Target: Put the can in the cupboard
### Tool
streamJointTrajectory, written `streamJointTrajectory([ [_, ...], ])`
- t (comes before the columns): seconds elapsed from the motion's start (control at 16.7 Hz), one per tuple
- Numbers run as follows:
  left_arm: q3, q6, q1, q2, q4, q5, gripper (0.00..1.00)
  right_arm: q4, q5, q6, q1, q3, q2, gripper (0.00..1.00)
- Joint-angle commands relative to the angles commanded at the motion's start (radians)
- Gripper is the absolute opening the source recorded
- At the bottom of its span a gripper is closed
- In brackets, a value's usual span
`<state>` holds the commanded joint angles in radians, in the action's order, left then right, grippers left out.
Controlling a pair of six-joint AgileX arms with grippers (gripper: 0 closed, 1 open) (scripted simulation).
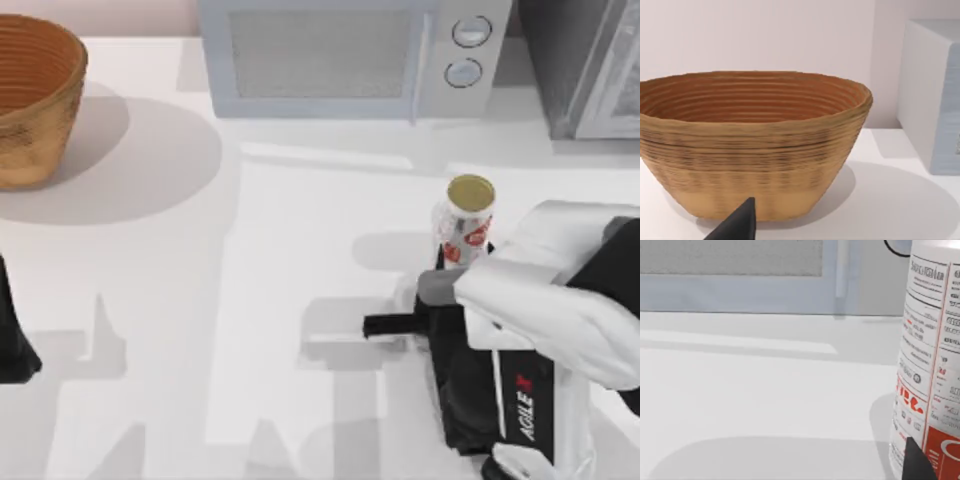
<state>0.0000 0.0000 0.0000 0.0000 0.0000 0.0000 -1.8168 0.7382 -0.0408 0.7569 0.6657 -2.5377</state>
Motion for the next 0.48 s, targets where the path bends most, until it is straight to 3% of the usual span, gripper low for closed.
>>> streamJointTrajectory([
  [0.48,0.0,0.0,0.0,0.0,0.0,0.0,1.0,0.009,-0.013,0.033,-0.073,0.032,0.033,1.0],
])
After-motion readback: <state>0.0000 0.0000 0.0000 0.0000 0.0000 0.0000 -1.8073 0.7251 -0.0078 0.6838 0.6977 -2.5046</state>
